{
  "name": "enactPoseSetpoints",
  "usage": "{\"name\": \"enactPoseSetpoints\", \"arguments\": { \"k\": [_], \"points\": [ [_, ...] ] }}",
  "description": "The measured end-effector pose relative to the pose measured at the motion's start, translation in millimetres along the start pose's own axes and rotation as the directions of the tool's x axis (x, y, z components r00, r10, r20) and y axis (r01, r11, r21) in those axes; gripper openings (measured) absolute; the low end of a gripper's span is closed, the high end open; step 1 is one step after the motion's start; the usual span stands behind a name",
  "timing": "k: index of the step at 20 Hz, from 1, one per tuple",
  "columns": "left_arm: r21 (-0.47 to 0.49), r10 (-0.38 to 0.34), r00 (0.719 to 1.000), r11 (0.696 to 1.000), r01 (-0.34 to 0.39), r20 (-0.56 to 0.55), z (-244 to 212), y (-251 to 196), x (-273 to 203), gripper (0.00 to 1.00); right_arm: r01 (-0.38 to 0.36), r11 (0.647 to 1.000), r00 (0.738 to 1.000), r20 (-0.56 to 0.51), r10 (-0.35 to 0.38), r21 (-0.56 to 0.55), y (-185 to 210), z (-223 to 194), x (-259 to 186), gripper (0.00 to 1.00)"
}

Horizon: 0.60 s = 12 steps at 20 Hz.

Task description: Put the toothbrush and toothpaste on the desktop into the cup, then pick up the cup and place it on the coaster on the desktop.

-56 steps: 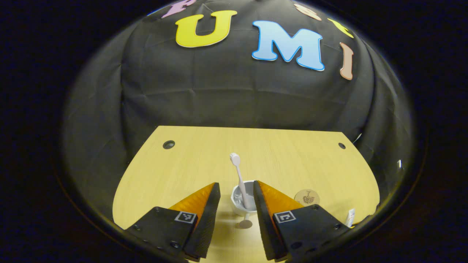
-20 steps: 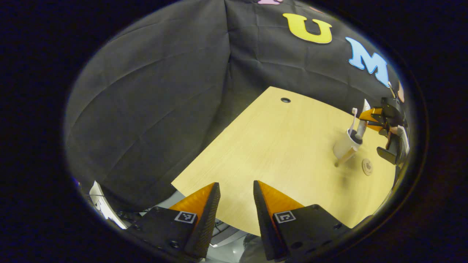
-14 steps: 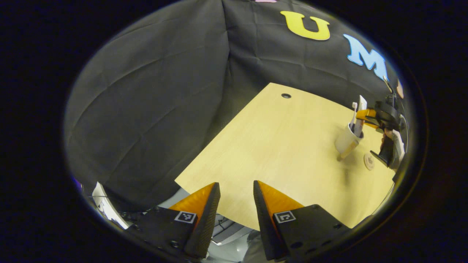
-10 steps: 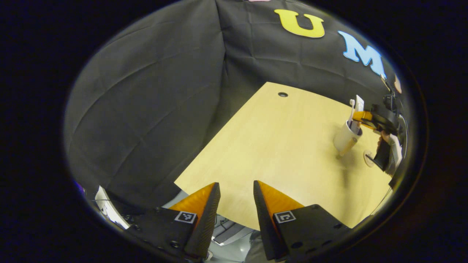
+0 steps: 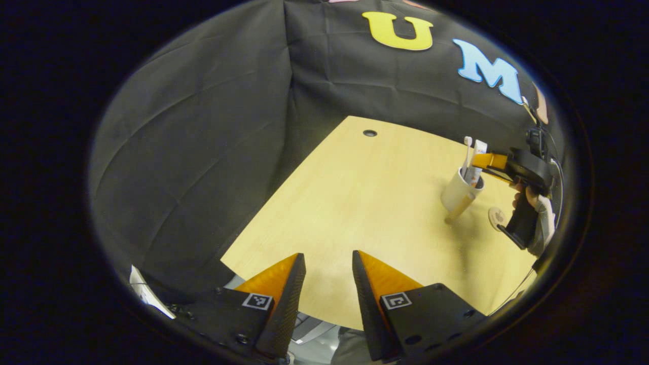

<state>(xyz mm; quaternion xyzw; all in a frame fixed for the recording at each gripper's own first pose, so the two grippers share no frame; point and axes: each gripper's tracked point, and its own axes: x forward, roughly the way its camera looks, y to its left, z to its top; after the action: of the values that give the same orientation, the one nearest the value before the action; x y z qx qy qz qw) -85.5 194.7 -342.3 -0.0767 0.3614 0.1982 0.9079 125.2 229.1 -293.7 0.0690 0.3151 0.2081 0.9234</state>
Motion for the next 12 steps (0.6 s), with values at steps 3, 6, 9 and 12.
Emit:
{"name": "enactPoseSetpoints", "arguments": {
  "k": [3, 6, 9, 12],
  "points": [
    [0.011, -0.017, 1.0, 1.0, 0.017, 0.013, 7, -13, -1, 0.63, -0.011, 1.0, 1.0, 0.018, 0.011, 0.001, -2, 9, -12, 0.51],
    [0.03, -0.041, 0.999, 0.999, 0.04, 0.024, 15, -28, 0, 0.6, -0.014, 1.0, 0.999, 0.032, 0.014, 0.007, -9, 17, -26, 0.48],
    [0.048, -0.084, 0.996, 0.995, 0.082, 0.036, 27, -49, 3, 0.66, -0.008, 1.0, 0.999, 0.043, 0.007, 0.025, -21, 23, -38, 0.48],
    [0.073, -0.141, 0.989, 0.988, 0.137, 0.049, 43, -75, 13, 0.66, 0.013, 0.999, 0.999, 0.039, -0.015, 0.043, -41, 23, -52, 0.52]
  ]
}}
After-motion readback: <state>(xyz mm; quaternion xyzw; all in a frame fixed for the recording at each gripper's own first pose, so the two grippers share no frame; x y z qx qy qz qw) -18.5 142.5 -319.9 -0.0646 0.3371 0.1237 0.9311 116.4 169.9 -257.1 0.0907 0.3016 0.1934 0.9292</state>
